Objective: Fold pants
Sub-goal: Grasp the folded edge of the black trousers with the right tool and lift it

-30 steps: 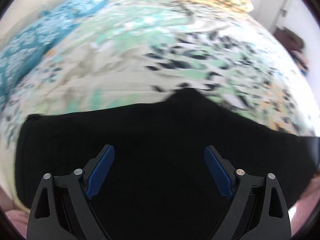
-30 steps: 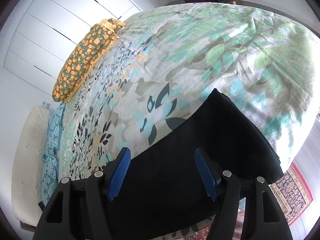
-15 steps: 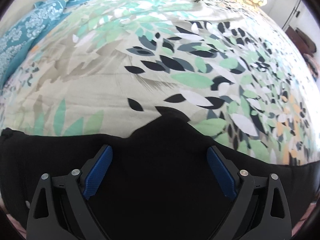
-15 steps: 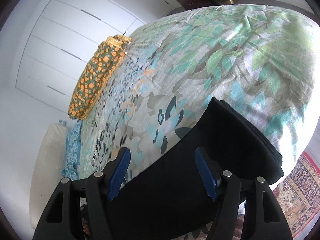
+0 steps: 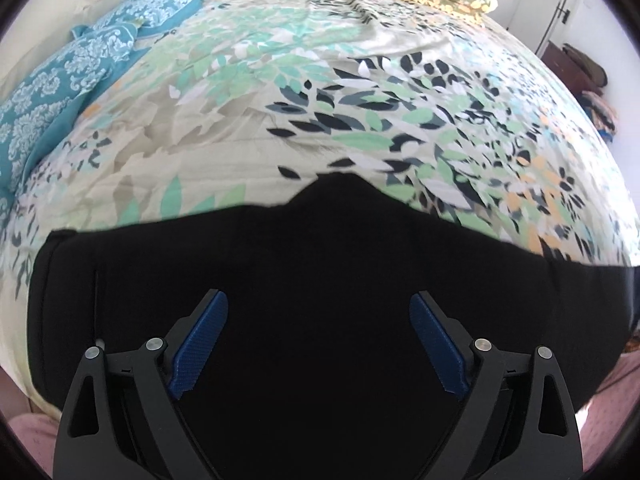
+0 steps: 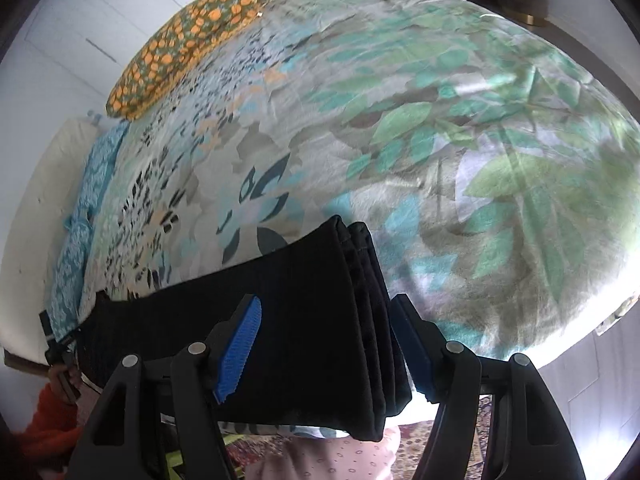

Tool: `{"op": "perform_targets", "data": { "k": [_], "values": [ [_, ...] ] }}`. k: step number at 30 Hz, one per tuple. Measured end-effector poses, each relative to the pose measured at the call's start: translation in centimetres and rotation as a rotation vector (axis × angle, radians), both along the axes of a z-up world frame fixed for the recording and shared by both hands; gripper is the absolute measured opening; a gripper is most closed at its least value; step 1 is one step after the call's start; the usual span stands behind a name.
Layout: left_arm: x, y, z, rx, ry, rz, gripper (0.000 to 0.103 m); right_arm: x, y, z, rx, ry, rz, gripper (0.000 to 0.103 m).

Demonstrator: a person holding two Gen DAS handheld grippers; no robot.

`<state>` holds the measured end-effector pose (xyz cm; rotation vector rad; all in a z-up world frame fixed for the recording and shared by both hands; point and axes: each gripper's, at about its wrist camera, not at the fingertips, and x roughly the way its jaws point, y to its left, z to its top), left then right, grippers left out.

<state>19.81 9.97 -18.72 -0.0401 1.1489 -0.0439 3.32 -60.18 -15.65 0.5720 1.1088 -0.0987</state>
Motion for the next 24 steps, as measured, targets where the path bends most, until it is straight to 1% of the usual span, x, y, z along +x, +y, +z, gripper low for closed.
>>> {"op": "perform_targets", "data": {
  "k": [4,6,8,10,12,14,17,19,20,21,22,24],
  "values": [
    [-1.6,0.3,-0.4,-0.023,0.023,0.017,0.094,1.2,-0.2,-2.0,0.007,0.061,0.041,0.067],
    [-2.0,0.4,-0.6,-0.022,0.034,0.027,0.094,1.7,-0.1,-2.6,0.008,0.082,0.070,0.067],
    [-2.2,0.4,-0.9,-0.021,0.042,0.035,0.094,2.0,0.2,-2.7,0.018,0.083,0.084,0.067],
    [-2.2,0.3,-1.0,-0.022,0.047,0.038,0.094,2.2,0.3,-2.7,0.069,0.063,0.097,0.070],
    [-2.1,0.1,-1.1,-0.022,0.049,0.034,0.094,2.3,0.4,-2.8,0.088,0.066,0.120,0.070],
    [-2.0,-0.3,-1.1,-0.017,0.049,0.023,0.094,2.4,0.1,-3.2,0.107,0.083,0.117,0.070],
    [-2.1,-1.0,-1.2,-0.008,0.049,0.006,0.094,2.7,-0.2,-3.5,0.142,0.103,0.081,0.069],
    [-2.2,-1.1,-1.3,-0.007,0.050,0.001,0.094,2.9,-0.1,-3.5,0.122,0.135,0.081,0.061],
    [-2.2,-1.1,-1.4,-0.007,0.051,0.002,0.094,2.9,-0.2,-3.6,0.127,0.148,0.070,0.047],
    [-2.3,-1.1,-1.5,-0.008,0.053,0.004,0.094,2.8,-0.4,-3.7,0.151,0.156,0.053,0.030],
    [-2.3,-0.9,-1.7,-0.011,0.057,0.009,0.094,2.7,-0.4,-3.7,0.170,0.157,0.041,0.020],
    [-2.4,-0.7,-1.9,-0.017,0.063,0.018,0.094,2.6,0.2,-3.4,0.162,0.160,0.036,0.013]
  ]
}}
